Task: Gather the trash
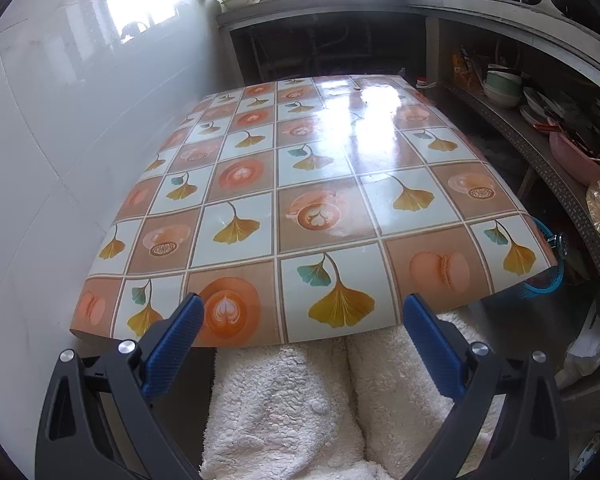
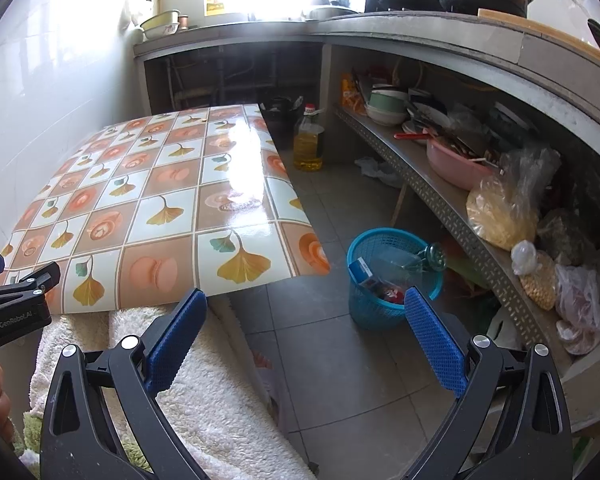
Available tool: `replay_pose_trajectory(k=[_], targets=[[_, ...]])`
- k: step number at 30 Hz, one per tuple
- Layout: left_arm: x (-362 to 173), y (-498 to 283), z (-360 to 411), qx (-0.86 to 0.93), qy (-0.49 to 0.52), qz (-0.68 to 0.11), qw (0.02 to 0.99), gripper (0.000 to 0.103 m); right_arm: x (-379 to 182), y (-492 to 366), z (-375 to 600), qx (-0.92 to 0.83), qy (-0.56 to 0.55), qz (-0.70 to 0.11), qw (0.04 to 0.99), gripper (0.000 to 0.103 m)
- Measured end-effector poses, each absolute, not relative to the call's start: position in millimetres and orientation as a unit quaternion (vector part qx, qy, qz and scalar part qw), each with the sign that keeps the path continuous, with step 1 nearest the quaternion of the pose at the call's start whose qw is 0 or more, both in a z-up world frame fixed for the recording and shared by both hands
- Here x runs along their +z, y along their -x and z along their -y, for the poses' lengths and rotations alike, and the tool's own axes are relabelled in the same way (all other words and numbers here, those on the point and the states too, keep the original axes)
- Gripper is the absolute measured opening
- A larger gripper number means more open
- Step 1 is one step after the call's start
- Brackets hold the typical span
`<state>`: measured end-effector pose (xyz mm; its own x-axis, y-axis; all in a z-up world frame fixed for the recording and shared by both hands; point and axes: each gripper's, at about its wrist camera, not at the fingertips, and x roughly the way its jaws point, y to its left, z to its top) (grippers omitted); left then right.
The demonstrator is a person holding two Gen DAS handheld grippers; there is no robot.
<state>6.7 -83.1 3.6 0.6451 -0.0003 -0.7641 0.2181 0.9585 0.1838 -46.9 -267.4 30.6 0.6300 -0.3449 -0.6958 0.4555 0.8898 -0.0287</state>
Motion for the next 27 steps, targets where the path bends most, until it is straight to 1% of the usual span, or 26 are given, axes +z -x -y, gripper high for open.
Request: replay_pose_trajectory(k=[27], targets=[[2.0,-1.5,98.8,-0.104,-0.140,-0.420,0.890,0.097,30.1,51.8,274.6,-0.239,-0.085,-0.363,0.896,0.095]])
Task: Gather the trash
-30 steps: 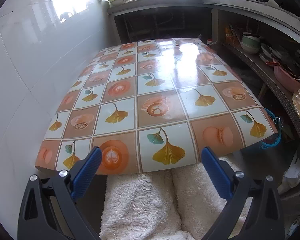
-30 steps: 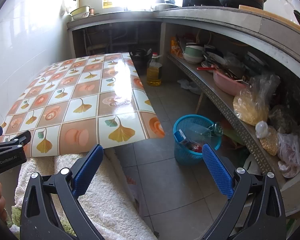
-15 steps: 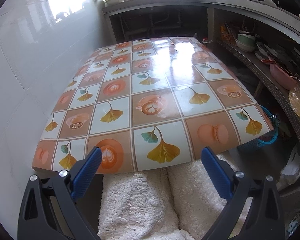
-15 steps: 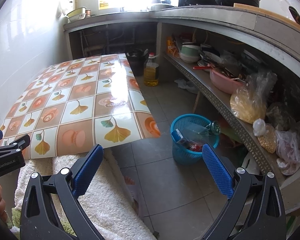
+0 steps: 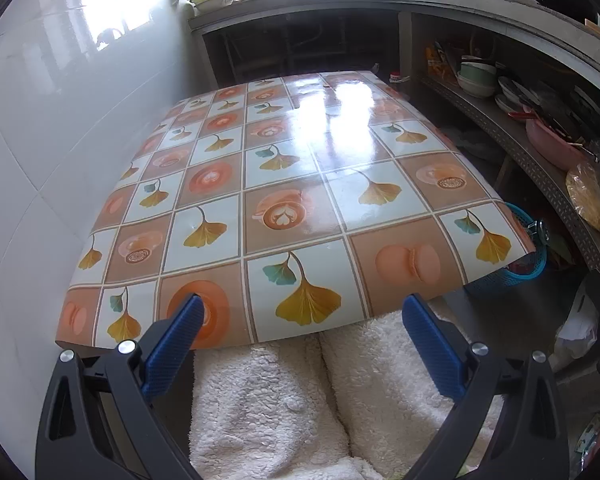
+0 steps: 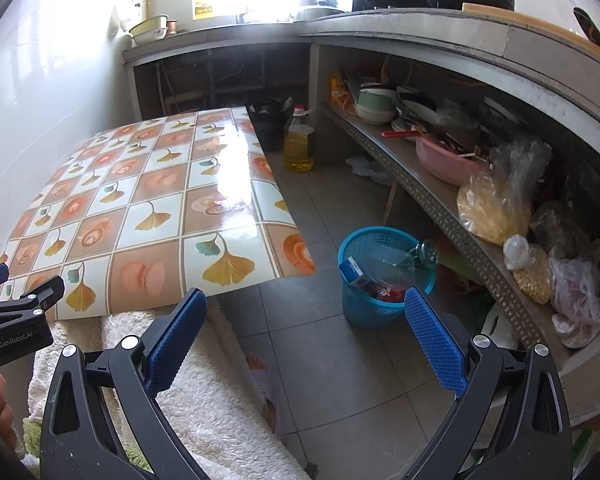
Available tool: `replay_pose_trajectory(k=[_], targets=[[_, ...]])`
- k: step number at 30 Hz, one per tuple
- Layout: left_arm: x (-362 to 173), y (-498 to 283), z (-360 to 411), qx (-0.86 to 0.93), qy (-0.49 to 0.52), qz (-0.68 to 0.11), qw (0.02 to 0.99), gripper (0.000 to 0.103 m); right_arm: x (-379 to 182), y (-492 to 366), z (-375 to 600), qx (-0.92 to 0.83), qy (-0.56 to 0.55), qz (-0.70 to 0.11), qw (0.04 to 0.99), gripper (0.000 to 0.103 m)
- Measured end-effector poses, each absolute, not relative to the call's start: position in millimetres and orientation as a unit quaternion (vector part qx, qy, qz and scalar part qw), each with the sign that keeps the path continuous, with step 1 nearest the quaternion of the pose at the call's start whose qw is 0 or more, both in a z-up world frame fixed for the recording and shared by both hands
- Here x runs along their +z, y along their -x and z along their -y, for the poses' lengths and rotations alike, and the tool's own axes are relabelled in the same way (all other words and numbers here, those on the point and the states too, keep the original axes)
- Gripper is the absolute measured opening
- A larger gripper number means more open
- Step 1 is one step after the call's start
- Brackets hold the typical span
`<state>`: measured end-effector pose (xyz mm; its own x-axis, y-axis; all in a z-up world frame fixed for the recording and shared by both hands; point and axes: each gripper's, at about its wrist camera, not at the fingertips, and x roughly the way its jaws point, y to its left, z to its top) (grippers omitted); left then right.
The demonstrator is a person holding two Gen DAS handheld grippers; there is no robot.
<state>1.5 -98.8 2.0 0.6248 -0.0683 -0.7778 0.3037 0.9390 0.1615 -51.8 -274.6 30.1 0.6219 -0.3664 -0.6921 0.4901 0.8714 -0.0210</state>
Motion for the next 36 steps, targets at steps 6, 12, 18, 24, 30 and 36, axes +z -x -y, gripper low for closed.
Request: replay_pose_trajectory(k=[6,12,18,24,30,36], targets=[[1.7,-1.9,98.7,-0.104,-0.140,-0.420,0.890,0.097,29.7,52.4,275.5,-0.238,-0.085,-0.364,0.896,0.095],[1.4,-2.2,98.7,-0.105,-0.140,-0.421,0.890,0.097,29.5,52.7,276.4,-0.237,-0.085,-0.364,0.897,0.095],[1.5,-2.4,98.4,-0.105,-0.140,-0.421,0.890,0.097,29.6,53.1,276.1,-0.237,-0.085,-0.365,0.896,0.095],[1.0,-2.4,97.9,-0.105,-0.140,-0.422,0.890,0.097,29.8,53.0,275.8,-0.237,-0.085,-0.365,0.896,0.095],[-0.7,-2.0,97.7,-0.104,-0.139,-0.421,0.890,0.097,29.8,52.9,275.5,-0.237,-0.086,-0.364,0.897,0.095],[-0.9,-2.1,97.4,-0.105,-0.139,-0.421,0.890,0.097,30.0,53.2,276.4,-0.236,-0.085,-0.365,0.897,0.095]])
